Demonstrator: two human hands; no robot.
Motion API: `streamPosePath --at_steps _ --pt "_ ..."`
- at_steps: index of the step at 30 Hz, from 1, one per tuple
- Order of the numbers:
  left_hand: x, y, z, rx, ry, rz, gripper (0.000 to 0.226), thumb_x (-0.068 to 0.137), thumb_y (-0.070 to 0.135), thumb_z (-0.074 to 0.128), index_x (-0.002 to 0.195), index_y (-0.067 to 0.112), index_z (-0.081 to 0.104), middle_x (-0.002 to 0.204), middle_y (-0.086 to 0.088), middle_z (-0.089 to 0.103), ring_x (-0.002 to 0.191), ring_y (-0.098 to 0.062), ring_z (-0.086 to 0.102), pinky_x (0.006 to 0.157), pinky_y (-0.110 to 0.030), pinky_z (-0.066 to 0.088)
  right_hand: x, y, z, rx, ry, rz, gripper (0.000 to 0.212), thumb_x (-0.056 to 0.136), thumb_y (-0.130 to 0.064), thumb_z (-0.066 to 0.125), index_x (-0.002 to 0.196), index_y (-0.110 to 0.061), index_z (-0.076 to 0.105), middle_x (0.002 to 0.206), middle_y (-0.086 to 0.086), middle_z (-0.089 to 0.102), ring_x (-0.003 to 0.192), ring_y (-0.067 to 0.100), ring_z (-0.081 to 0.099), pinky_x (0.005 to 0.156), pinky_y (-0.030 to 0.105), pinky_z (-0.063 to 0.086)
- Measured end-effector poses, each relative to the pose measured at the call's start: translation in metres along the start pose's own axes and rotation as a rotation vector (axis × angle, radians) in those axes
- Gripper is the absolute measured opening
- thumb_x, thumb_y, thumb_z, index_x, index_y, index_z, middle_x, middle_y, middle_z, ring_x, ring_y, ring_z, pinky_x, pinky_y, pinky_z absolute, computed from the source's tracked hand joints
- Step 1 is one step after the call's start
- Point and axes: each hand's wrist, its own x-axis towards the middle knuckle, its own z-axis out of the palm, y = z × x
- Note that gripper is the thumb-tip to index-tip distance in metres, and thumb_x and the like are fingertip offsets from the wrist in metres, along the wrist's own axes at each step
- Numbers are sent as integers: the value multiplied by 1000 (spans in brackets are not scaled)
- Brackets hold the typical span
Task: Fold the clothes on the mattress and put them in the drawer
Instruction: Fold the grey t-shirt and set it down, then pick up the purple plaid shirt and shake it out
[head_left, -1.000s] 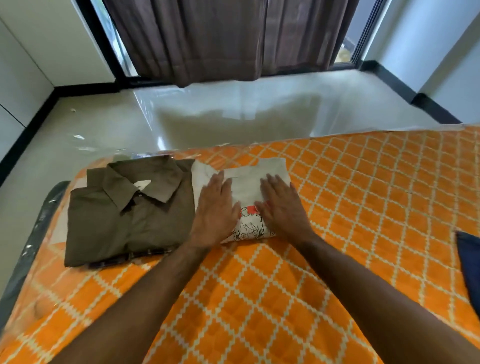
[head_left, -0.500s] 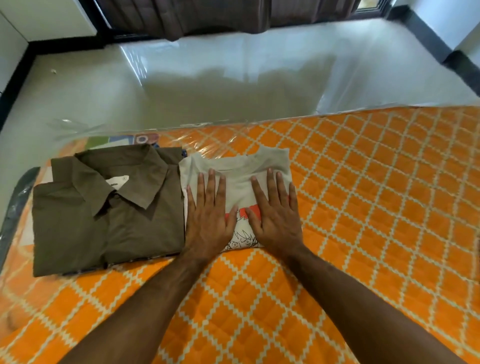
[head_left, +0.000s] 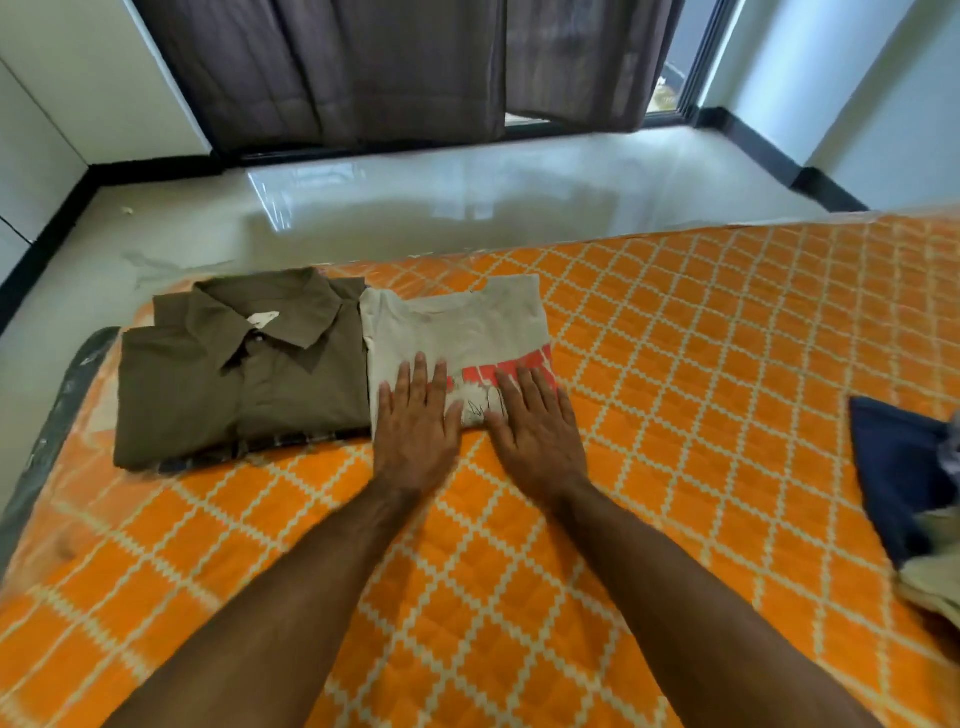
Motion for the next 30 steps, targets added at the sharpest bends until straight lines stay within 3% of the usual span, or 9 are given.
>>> streamPosePath --at_steps 4,7,14,17,20,24,25,28,30 --pt "-52 12 -15 39 -181 12 77 100 64 6 161 18 -4 169 -5 -3 156 -21 -4 126 -47 -1 -68 4 -15 -34 -177 20 79 100 -71 16 163 -29 -4 170 -5 -13 156 15 -14 127 43 -6" --pt "-93 30 -49 88 -192 105 76 102 62 11 161 15 1 169 -5 -2 156 -21 -2 125 -51 1 -131 6 -44 -48 -223 41 82 100 -71 19 164 -24 -2 171 -2 -8 157 14 -9 126 39 -8" --pt "-195 117 -68 136 -169 294 75 102 61 11 162 17 4 169 -5 -5 156 -22 -5 124 -55 0 -257 43 -125 -155 -119 94 105 81 -82 -5 164 -19 7 171 2 4 158 20 3 127 41 -3" --pt "-230 176 -76 138 -156 383 70 104 58 17 161 18 9 169 -4 -2 156 -22 -3 123 -56 3 -321 76 -169 -216 -44 174 78 103 -63 25 164 -18 8 171 4 3 158 23 3 127 44 -1" --pt "-261 237 -89 111 -135 493 65 105 56 22 159 20 22 169 -3 8 156 -20 5 122 -55 6 -382 113 -211 -246 29 258 70 106 -45 43 162 -16 14 171 7 6 157 26 6 125 46 2" --pt "-293 308 -102 29 -109 602 53 106 54 29 149 24 39 162 0 28 150 -20 23 118 -53 15 -441 153 -257 -221 91 452 67 107 -28 40 162 -10 6 170 14 -5 156 35 -7 114 45 -27" --pt "-303 330 -103 18 -110 629 52 106 54 30 146 25 41 159 0 31 148 -20 27 117 -52 17 -460 164 -267 -186 77 529 68 108 -27 40 161 -6 3 169 15 -7 155 39 -8 114 45 -26" --pt "-320 373 -105 -4 -128 699 46 105 52 33 143 26 44 154 1 38 142 -22 35 115 -52 21 -494 185 -276 21 119 659 86 104 -43 51 160 -4 -1 167 14 -16 155 40 3 126 48 12" --pt "-331 399 -106 19 -146 750 46 105 50 34 143 26 42 151 2 40 140 -23 38 114 -52 23 -515 202 -280 150 186 717 96 101 -50 55 161 -8 -6 167 12 -20 156 37 3 124 48 21"
